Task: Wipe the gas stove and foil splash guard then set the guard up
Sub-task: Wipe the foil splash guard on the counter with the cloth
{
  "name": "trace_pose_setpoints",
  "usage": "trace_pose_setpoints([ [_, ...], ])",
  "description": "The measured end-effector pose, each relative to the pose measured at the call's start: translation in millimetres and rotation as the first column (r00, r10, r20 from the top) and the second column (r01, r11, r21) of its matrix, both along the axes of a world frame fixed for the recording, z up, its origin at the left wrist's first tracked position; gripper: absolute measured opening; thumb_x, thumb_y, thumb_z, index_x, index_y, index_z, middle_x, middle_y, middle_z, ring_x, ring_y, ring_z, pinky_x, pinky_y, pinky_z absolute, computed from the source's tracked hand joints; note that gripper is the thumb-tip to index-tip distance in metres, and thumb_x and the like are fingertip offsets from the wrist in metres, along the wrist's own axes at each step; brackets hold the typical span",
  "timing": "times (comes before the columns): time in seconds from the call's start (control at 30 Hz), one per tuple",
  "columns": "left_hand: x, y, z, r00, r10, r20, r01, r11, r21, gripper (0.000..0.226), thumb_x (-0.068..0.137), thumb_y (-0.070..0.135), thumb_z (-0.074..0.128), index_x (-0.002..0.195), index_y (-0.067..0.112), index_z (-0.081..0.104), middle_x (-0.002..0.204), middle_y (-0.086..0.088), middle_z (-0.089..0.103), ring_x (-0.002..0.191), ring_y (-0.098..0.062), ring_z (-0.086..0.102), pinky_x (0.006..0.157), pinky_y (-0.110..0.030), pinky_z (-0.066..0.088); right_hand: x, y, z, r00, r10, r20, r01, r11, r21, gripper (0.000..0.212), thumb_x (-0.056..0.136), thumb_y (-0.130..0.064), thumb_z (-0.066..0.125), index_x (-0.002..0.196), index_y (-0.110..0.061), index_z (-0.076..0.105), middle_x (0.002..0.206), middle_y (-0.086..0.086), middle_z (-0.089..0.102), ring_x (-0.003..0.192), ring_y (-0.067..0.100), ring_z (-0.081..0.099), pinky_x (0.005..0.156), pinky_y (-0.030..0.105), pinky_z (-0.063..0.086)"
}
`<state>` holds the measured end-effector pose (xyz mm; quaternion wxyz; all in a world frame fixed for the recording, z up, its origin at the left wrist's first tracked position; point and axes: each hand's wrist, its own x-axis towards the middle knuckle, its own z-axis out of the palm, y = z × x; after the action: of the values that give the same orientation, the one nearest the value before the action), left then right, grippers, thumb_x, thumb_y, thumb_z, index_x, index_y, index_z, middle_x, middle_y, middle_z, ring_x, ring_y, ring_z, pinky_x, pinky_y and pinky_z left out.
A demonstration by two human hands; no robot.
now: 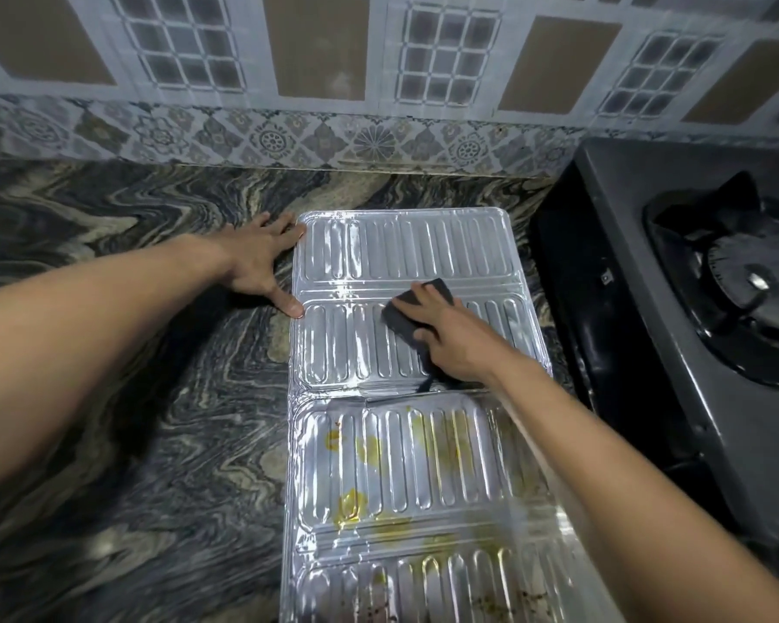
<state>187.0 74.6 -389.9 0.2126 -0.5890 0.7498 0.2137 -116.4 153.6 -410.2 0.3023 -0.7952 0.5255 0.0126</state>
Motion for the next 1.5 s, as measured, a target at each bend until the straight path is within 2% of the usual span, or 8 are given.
trace_pose_setpoints([
  [0.23,-17,20,14,0.998,-0.049,0.037,0.054,0.990,-0.132,0.135,0.061,0.081,0.066,0.156,0.024,-0.011,0.165,-0.002,-0.015,0.153,-0.028,-0.003,0.118,-0.062,0.015,-28,7,2,1.000,-0.006,-0.028,0.006,1.000,-0.001,0.056,0.103,-0.019,0.038,0.154,-0.035,0.022,0.165,-0.002,-0.003,0.151,0.017,-0.012,0.118,0.044,-0.010],
  [0.37,-28,67,17,0.997,-0.045,-0.058,0.043,0.999,-0.034,0.147,0.043,0.101,0.046,0.156,0.026,-0.009,0.161,0.006,-0.021,0.152,-0.022,-0.013,0.120,-0.059,0.002,-32,7,-8,0.996,0.025,-0.082,-0.032,0.997,-0.074,0.052,0.104,-0.046,0.034,0.154,-0.041,0.020,0.165,-0.002,-0.006,0.150,0.021,-0.016,0.118,0.050,-0.011],
  [0.7,-43,97,2,0.999,0.003,0.036,-0.006,0.998,0.065,0.165,0.031,0.096,0.062,0.152,0.025,-0.025,0.159,0.008,-0.029,0.149,-0.029,-0.021,0.112,-0.069,-0.005,-53,-3,5,0.967,-0.116,-0.227,0.088,0.988,-0.128,0.073,0.093,0.003,0.044,0.156,-0.027,0.021,0.166,0.003,0.005,0.152,0.027,0.001,0.118,0.046,0.026],
  [0.83,-43,98,2,0.999,0.010,0.033,-0.012,0.999,0.047,0.166,0.028,0.097,0.061,0.153,0.026,-0.022,0.161,0.009,-0.027,0.151,-0.029,-0.016,0.112,-0.071,-0.002,-55,-10,39,0.915,-0.142,-0.377,0.145,0.989,-0.020,0.061,0.093,-0.001,0.043,0.152,-0.017,0.033,0.160,0.012,0.026,0.144,0.036,0.028,0.112,0.047,0.035],
  [0.97,-43,99,4,0.999,0.025,0.020,-0.026,0.998,0.058,0.167,0.027,0.095,0.063,0.153,0.026,-0.022,0.160,0.010,-0.028,0.151,-0.028,-0.017,0.111,-0.072,-0.004,-58,-18,61,0.907,-0.179,-0.382,0.194,0.981,0.003,0.042,0.089,-0.006,0.045,0.125,-0.019,0.060,0.123,0.010,0.063,0.102,0.033,0.059,0.085,0.037,0.053],
  [1.13,-43,100,4,1.000,0.025,0.018,-0.026,0.998,0.063,0.166,0.029,0.094,0.065,0.153,0.026,-0.021,0.160,0.011,-0.029,0.150,-0.027,-0.019,0.111,-0.072,-0.004,-53,18,45,0.904,-0.348,-0.248,0.343,0.937,-0.061,0.047,0.093,-0.012,0.046,0.140,-0.018,0.048,0.140,0.014,0.052,0.126,0.036,0.049,0.101,0.042,0.045],
  [1.27,-41,100,2,1.000,0.022,0.017,-0.022,0.998,0.050,0.166,0.028,0.095,0.064,0.153,0.026,-0.021,0.160,0.011,-0.028,0.150,-0.026,-0.019,0.111,-0.072,-0.004,-37,78,-6,0.868,-0.459,-0.191,0.414,0.880,-0.232,0.065,0.096,-0.008,0.042,0.156,-0.015,0.018,0.163,0.017,0.010,0.151,0.035,0.003,0.121,0.054,0.007],
  [1.5,-41,99,2,1.000,0.013,0.017,-0.014,0.999,0.051,0.167,0.026,0.097,0.061,0.153,0.026,-0.021,0.160,0.011,-0.029,0.151,-0.028,-0.017,0.113,-0.072,-0.003,5,124,-9,0.991,-0.107,-0.080,0.079,0.952,-0.297,0.077,0.089,-0.001,0.049,0.156,-0.019,0.015,0.164,0.013,0.010,0.151,0.031,0.002,0.121,0.045,-0.007],
])
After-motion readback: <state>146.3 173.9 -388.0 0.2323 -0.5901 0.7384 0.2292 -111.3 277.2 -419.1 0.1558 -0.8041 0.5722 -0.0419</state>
